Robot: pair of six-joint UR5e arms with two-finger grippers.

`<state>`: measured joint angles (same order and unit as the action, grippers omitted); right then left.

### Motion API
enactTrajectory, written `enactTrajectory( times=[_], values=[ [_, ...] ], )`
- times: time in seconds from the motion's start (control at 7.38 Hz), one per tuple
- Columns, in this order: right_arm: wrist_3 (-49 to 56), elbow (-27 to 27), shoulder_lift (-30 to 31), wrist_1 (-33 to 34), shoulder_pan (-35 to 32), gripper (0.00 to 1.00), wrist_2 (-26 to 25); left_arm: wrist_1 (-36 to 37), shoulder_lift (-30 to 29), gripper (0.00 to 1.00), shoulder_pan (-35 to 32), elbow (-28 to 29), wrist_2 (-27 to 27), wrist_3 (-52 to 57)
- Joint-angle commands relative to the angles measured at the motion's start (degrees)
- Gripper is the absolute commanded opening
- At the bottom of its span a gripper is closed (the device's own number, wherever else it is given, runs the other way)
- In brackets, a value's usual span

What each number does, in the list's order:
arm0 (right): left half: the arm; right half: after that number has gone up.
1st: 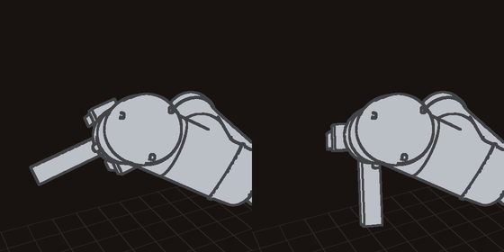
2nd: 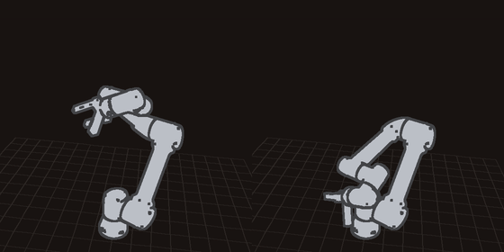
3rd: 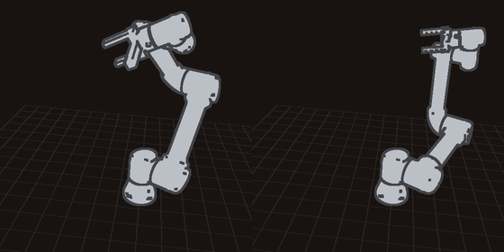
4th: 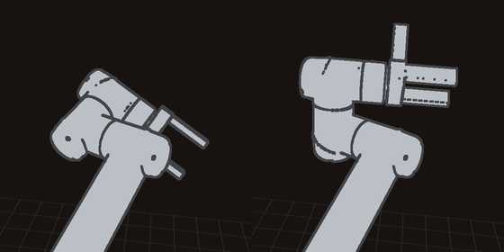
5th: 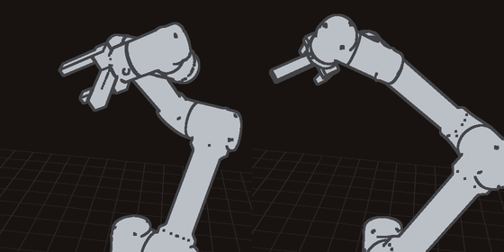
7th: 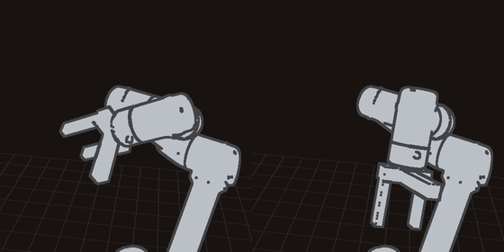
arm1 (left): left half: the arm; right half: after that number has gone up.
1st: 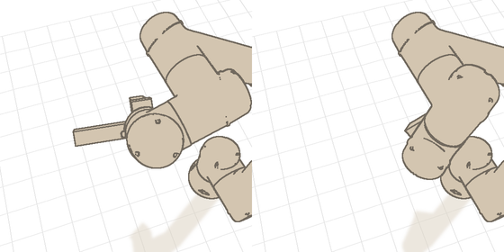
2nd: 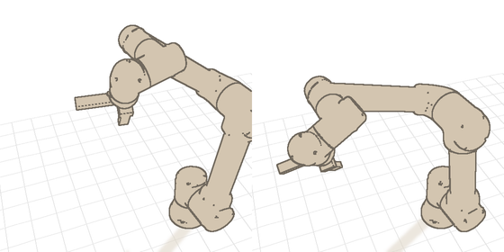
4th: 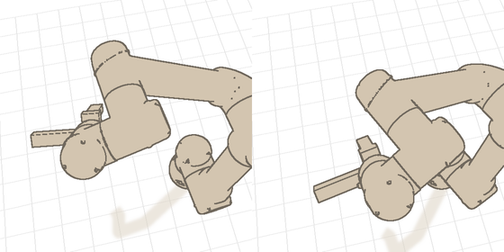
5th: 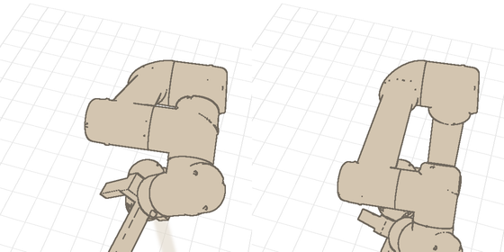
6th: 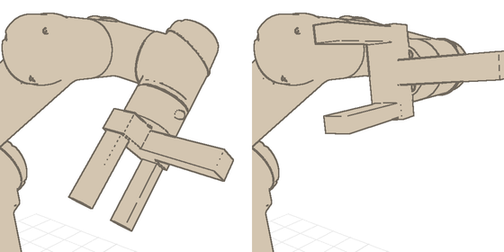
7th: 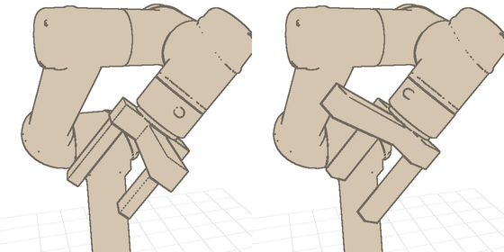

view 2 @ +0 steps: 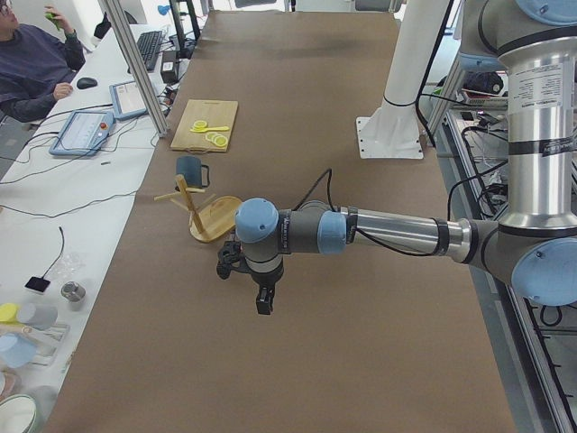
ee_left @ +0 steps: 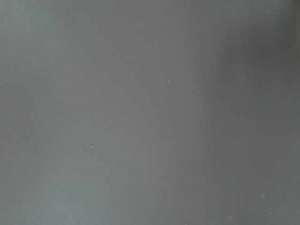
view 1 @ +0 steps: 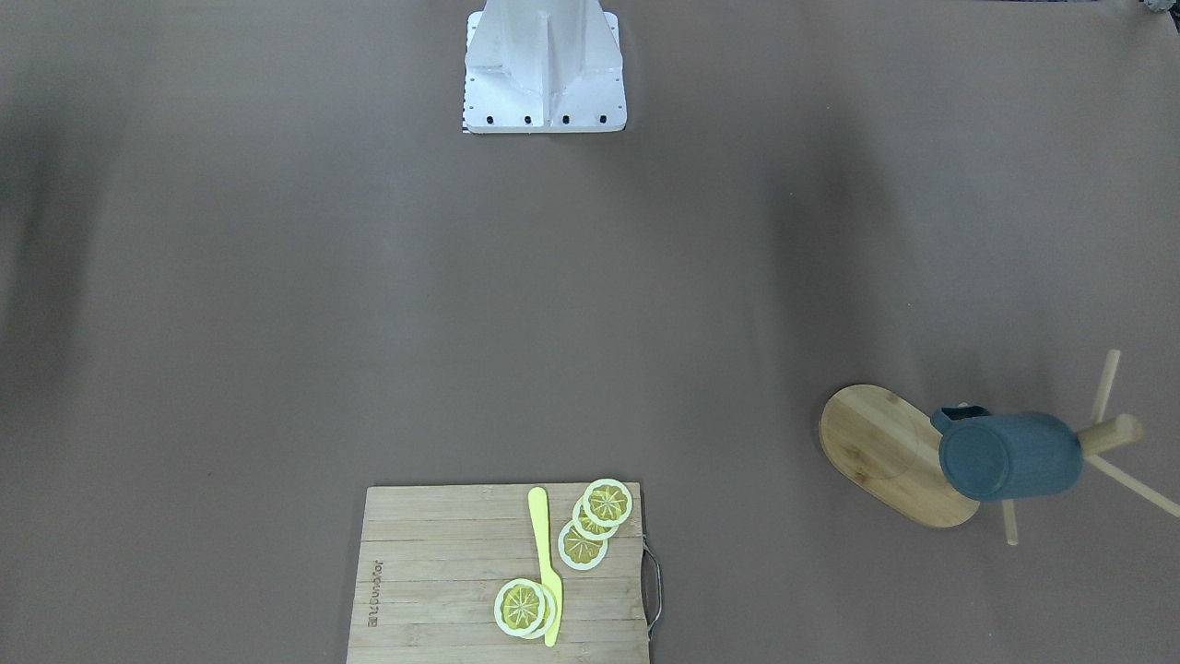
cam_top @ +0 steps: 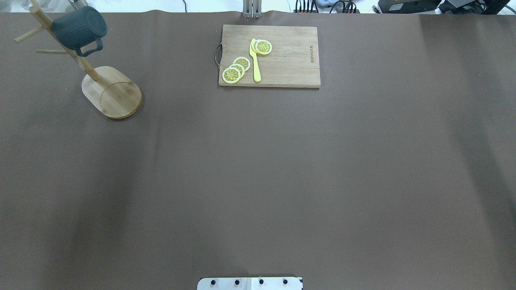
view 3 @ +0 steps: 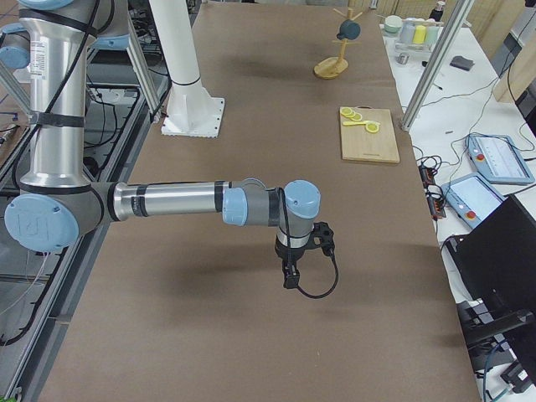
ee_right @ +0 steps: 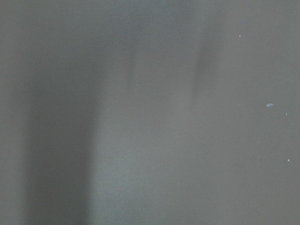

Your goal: Hang cup on storage rack

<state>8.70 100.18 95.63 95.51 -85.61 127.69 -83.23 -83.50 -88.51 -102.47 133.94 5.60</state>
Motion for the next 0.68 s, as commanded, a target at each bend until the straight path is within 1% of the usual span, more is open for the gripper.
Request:
enactTrajectory(
  times=[0.0,0.54],
  values=[
    [0.0,-0.2,0.0,-0.1,0.0,1.0,0.0,0.0,0.0,0.99,0.0,0.0,0.0,-0.1],
    [0.0,-0.2,0.1,0.0,0.0,1.0,0.5,0.0,0.0,0.99,0.0,0.0,0.0,-0.1]
  ],
)
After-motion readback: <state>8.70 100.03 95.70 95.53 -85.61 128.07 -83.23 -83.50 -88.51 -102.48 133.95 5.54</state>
